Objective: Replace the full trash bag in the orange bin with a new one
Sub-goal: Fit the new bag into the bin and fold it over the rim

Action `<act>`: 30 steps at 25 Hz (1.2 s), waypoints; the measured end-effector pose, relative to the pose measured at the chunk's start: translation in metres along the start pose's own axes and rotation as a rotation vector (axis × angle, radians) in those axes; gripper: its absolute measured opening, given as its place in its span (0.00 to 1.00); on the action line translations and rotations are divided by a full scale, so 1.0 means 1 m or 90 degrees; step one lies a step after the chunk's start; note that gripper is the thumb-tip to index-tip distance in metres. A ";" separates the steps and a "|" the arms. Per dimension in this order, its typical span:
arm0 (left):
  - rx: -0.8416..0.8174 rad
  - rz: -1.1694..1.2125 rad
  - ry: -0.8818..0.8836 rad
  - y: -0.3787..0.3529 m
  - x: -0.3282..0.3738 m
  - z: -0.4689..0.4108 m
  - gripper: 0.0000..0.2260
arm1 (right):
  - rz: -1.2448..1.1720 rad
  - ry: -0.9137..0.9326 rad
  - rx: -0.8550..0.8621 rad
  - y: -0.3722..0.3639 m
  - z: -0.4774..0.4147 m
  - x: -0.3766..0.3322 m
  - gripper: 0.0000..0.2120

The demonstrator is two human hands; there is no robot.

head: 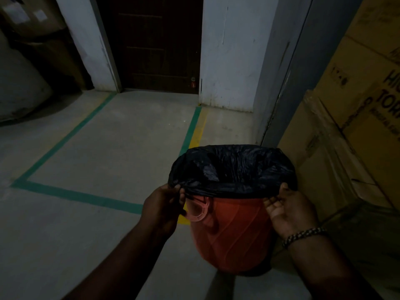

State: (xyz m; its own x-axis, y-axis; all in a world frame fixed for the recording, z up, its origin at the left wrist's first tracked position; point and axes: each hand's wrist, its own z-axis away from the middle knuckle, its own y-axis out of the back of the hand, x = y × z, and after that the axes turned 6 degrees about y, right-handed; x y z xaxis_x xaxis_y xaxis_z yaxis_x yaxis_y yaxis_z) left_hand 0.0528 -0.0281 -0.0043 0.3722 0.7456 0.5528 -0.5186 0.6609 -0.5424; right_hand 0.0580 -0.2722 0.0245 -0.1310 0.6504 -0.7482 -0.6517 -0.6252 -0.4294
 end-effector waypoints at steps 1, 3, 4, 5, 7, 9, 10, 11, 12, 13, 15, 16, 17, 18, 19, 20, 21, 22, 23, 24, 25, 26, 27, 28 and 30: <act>0.007 0.003 -0.018 0.003 0.001 -0.003 0.12 | 0.003 -0.001 0.001 0.002 -0.002 -0.002 0.04; 0.009 -0.055 -0.042 0.007 0.001 -0.009 0.12 | 0.003 -0.005 -0.002 0.005 -0.005 -0.003 0.04; 0.016 -0.084 -0.054 0.007 -0.001 -0.011 0.12 | 0.002 -0.005 -0.005 0.005 -0.006 -0.004 0.04; 0.040 -0.121 -0.068 0.007 -0.002 -0.013 0.10 | 0.000 -0.005 -0.008 0.004 -0.005 -0.004 0.05; 0.086 -0.211 -0.122 0.009 -0.003 -0.015 0.06 | 0.003 -0.007 -0.010 0.002 -0.001 -0.003 0.07; 0.114 -0.246 -0.150 0.010 -0.004 -0.015 0.06 | 0.026 -0.005 -0.020 0.002 0.003 -0.003 0.07; 0.129 -0.245 -0.156 0.012 -0.004 -0.018 0.06 | 0.043 -0.003 -0.030 0.002 0.004 -0.002 0.07; 0.135 -0.241 -0.163 0.012 -0.004 -0.020 0.06 | 0.056 -0.001 -0.039 0.002 0.005 -0.002 0.07; 0.140 -0.259 -0.168 0.014 -0.002 -0.021 0.06 | 0.062 -0.001 -0.044 0.003 0.005 -0.002 0.07; 0.150 -0.301 -0.165 0.015 -0.001 -0.022 0.07 | 0.063 -0.004 -0.048 0.003 0.006 -0.003 0.08; 0.141 -0.365 -0.146 0.023 0.002 -0.027 0.07 | 0.072 -0.013 -0.044 0.003 0.006 -0.004 0.08; 0.115 -0.346 -0.113 0.026 0.006 -0.028 0.07 | 0.081 -0.018 -0.048 0.003 0.006 -0.005 0.08; 0.106 -0.328 -0.085 0.030 0.006 -0.031 0.06 | 0.089 -0.023 -0.056 0.003 0.006 -0.005 0.08; 0.123 -0.382 -0.096 0.036 0.006 -0.037 0.05 | 0.094 -0.029 -0.065 0.004 0.005 -0.004 0.07; 0.161 -0.365 -0.087 0.036 0.005 -0.043 0.05 | 0.095 -0.034 -0.072 0.005 0.004 -0.004 0.07; 0.175 -0.365 -0.072 0.036 0.006 -0.045 0.06 | 0.094 -0.039 -0.075 0.005 0.003 -0.004 0.06; 0.192 -0.301 -0.029 0.029 0.007 -0.039 0.06 | 0.094 -0.042 -0.079 0.006 0.002 -0.004 0.05; 0.192 -0.279 -0.045 0.029 0.007 -0.035 0.06 | 0.094 -0.042 -0.083 0.006 0.000 -0.005 0.05; 0.177 -0.235 -0.049 0.029 0.009 -0.032 0.07 | 0.094 -0.041 -0.087 0.006 -0.001 -0.005 0.05; 0.136 -0.221 -0.030 0.031 0.009 -0.034 0.09 | 0.093 -0.040 -0.091 0.007 -0.002 -0.004 0.06; 0.065 -0.139 0.039 0.030 0.012 -0.032 0.09 | 0.091 -0.038 -0.097 0.008 -0.004 -0.004 0.07; 0.033 -0.057 0.096 0.031 0.016 -0.031 0.09 | 0.090 -0.036 -0.107 0.009 -0.004 -0.004 0.07; -0.003 -0.048 0.131 0.030 0.017 -0.032 0.09 | 0.091 -0.035 -0.118 0.009 -0.004 -0.004 0.07; -0.032 -0.065 0.151 0.029 0.018 -0.028 0.10 | 0.092 -0.034 -0.125 0.010 -0.003 -0.005 0.07; -0.080 -0.091 0.178 0.029 0.019 -0.026 0.11 | 0.079 -0.036 -0.130 0.011 -0.004 -0.007 0.08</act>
State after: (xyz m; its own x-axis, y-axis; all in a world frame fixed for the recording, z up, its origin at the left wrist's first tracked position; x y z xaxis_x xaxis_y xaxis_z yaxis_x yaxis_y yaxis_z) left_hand 0.0642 0.0073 -0.0259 0.6400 0.6274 0.4436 -0.3536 0.7530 -0.5550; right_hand 0.0547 -0.2846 0.0232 -0.2469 0.5824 -0.7745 -0.4637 -0.7728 -0.4333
